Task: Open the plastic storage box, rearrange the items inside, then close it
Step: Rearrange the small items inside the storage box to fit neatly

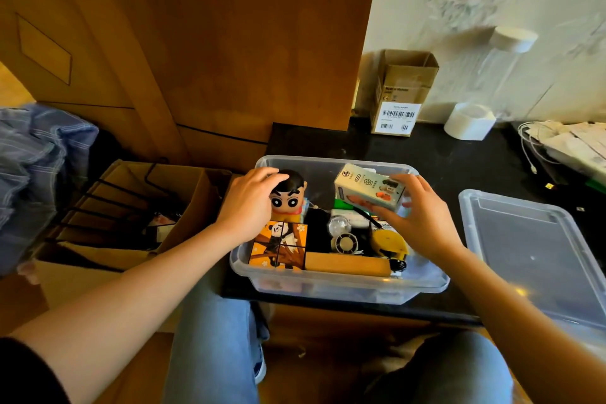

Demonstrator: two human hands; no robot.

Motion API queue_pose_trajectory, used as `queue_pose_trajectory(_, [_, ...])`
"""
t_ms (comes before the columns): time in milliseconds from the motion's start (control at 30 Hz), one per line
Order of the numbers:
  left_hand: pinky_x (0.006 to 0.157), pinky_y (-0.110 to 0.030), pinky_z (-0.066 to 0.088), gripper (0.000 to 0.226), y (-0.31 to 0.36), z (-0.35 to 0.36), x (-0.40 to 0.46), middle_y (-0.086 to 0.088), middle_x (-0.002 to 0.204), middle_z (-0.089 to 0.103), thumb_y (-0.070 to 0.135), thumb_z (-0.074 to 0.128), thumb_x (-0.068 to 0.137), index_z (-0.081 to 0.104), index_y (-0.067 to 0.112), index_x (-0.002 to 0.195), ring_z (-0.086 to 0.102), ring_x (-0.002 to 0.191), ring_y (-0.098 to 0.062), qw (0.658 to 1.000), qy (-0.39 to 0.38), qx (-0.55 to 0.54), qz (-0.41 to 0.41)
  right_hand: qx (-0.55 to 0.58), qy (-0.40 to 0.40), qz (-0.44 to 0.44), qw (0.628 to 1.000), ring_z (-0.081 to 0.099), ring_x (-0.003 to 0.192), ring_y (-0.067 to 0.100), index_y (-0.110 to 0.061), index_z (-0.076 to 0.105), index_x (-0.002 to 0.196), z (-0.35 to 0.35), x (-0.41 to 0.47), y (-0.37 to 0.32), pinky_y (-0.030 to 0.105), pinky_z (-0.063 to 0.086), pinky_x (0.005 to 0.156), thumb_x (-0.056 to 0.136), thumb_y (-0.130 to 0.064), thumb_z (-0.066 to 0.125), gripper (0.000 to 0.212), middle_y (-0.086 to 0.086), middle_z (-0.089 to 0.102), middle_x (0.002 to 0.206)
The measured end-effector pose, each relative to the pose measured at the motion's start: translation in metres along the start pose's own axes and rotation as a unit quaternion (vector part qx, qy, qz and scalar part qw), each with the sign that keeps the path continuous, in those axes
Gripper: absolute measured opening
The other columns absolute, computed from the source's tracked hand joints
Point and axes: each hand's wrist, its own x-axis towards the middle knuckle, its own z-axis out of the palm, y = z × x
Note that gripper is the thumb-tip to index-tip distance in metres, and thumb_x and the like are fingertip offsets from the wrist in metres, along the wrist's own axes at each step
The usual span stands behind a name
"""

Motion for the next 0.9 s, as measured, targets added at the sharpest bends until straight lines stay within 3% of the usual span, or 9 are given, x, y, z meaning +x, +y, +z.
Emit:
queue_pose_trajectory(167, [0.102,-0.039,0.035,0.055,-0.002,0.003,0.002,0.001,0.137,0.047,-0.006,0.046,0.088,0.049,0.021,0.135,0.043,0.126,-0.02,1.0,0.009,0.008,0.005,0.025,-0.012,0.021,0.999,0.057,0.097,0.003,-0.027,0.045,0.114,-0.001,0.001,-0.001,0.007,0.046,0.053,0.062,-0.072,0.048,0.069,-0.005,0.057,0.117])
queue_pose_trajectory(333, [0.103,-0.039,0.034,0.052,0.0,0.001,0.001,0.0,0.136,0.048,-0.003,0.047,0.089,0.049,0.021,0.135,0.043,0.126,-0.02,1.0,0.0,0.017,0.006,-0.011,-0.014,0.006,1.0,0.062,0.104,0.017,-0.021,0.039,0.115,0.002,0.001,0.001,0.014,0.052,0.061,0.063,-0.074,0.041,0.074,0.002,0.051,0.125])
queue_pose_trajectory(500, [0.114,-0.044,0.019,0.042,0.004,-0.005,0.0,-0.002,0.133,0.051,0.001,0.05,0.089,0.058,0.019,0.126,0.046,0.125,-0.021,1.0,0.019,0.019,-0.003,-0.008,0.022,-0.001,1.0,0.055,0.102,0.01,-0.022,0.041,0.115,0.0,-0.001,0.0,0.0,0.043,0.049,0.069,-0.062,0.051,0.062,0.001,0.05,0.122])
queue_pose_trajectory(533, [0.114,-0.046,0.019,0.038,0.008,-0.005,0.001,-0.003,0.13,0.053,0.0,0.052,0.088,0.062,0.017,0.121,0.048,0.123,-0.021,0.999,0.041,0.01,0.007,-0.005,0.031,-0.002,1.0,0.053,0.099,0.008,-0.024,0.04,0.114,0.0,-0.001,-0.001,-0.001,0.042,0.049,0.068,-0.063,0.051,0.061,0.0,0.05,0.12])
queue_pose_trajectory(600, [0.107,-0.04,0.034,0.031,0.022,-0.006,0.008,-0.002,0.121,0.058,0.002,0.053,0.088,0.066,0.016,0.113,0.055,0.11,-0.015,0.996,0.065,-0.039,0.053,-0.008,0.048,0.003,0.999,0.05,0.097,0.004,-0.027,0.04,0.115,-0.001,-0.001,0.0,0.0,0.041,0.049,0.067,-0.065,0.051,0.062,-0.002,0.052,0.117])
queue_pose_trajectory(667, [0.086,-0.023,0.045,0.027,0.042,-0.005,0.02,0.002,0.115,0.059,0.009,0.05,0.093,0.065,0.018,0.114,0.056,0.087,-0.001,0.989,-0.02,-0.121,0.085,-0.024,0.054,0.006,0.998,0.051,0.095,0.003,-0.029,0.041,0.118,-0.001,-0.001,0.001,0.003,0.042,0.056,0.067,-0.064,0.052,0.063,-0.005,0.054,0.114])
queue_pose_trajectory(700, [0.083,-0.022,0.045,0.027,0.052,-0.001,0.028,0.003,0.115,0.06,0.014,0.048,0.095,0.063,0.019,0.116,0.056,0.086,-0.001,0.981,-0.102,-0.139,0.088,-0.035,0.053,0.005,0.998,0.052,0.093,0.004,-0.03,0.041,0.119,-0.001,0.0,0.002,0.007,0.044,0.06,0.068,-0.063,0.053,0.062,-0.007,0.055,0.113])
queue_pose_trajectory(800, [0.1,-0.041,0.04,0.03,0.074,0.02,0.051,-0.002,0.125,0.058,0.025,0.046,0.097,0.06,0.021,0.123,0.055,0.112,-0.018,0.943,-0.319,-0.066,0.075,-0.09,0.044,-0.005,0.995,0.055,0.094,0.012,-0.025,0.043,0.124,0.0,0.005,0.005,0.024,0.053,0.069,0.073,-0.054,0.061,0.061,-0.002,0.058,0.112])
queue_pose_trajectory(900, [0.085,-0.045,0.041,0.025,0.08,0.041,0.066,-0.007,0.115,0.062,0.022,0.046,0.096,0.061,0.016,0.117,0.058,0.108,-0.026,0.916,-0.398,0.002,0.056,-0.114,0.033,-0.007,0.993,0.056,0.096,0.015,-0.021,0.043,0.126,0.003,0.009,0.009,0.024,0.051,0.071,0.075,-0.043,0.069,0.062,0.001,0.059,0.113])
